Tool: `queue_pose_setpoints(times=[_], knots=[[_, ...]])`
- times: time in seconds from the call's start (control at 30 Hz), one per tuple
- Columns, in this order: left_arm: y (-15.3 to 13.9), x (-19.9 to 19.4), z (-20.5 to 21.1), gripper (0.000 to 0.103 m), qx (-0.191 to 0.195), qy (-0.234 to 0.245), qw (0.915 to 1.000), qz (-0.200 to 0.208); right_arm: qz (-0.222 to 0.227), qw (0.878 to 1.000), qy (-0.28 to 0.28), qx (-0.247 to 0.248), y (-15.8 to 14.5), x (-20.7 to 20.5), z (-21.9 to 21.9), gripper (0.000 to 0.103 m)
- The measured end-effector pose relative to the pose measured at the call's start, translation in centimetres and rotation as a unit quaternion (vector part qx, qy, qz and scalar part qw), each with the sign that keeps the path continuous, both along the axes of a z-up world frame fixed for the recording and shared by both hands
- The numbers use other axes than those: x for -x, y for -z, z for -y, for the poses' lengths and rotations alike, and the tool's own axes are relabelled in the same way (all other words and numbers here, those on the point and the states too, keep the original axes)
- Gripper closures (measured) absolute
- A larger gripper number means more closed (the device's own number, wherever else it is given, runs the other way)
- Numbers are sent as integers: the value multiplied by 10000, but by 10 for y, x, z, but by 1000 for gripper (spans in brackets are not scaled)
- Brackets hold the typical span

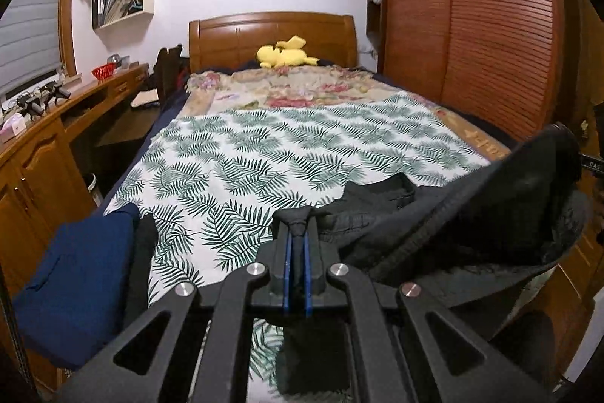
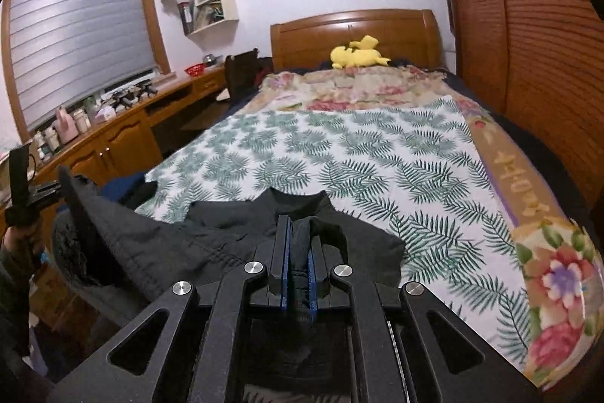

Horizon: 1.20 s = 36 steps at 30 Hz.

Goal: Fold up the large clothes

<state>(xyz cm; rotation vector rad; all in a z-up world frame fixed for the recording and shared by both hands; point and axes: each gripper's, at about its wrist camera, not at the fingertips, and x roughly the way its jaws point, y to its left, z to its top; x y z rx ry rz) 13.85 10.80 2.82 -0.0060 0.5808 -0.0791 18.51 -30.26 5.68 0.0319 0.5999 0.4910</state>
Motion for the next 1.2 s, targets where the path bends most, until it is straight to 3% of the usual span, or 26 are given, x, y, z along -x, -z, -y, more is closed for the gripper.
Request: queue_pose_setpoints(times=[0.4,0.7,0.8,0.9,0.97,1.03,1.07,1.2], knots=[[48,-87,-13,102,136,9,9983,-574,-520,9981,206,257,71,-103,-18,98],[63,-125,-18,100,291,21,9968,-744,-712,9955,395,475,97,-137,-17,97],[72,-127,-14,99,180,32,9965,-816,-890,9933,448,583,110,-139,-16,97],[78,-123,-10,95,46,12,9959,-901,-1047,9896,599,789,120,-137,-18,89],[80,-117,-11,91,-18,-27,9961,-876,-1065,9876,675,937,123,-133,-21,77],[82,-111,-12,85,1,30,9959,-907,-955,9861,793,1108,121,-128,-23,45],[83,-107,-13,84,18,48,9959,-903,-909,9858,817,1151,120,-125,-24,40],[93,-85,-15,79,67,60,9956,-934,-797,9861,741,1255,111,-115,-36,39]])
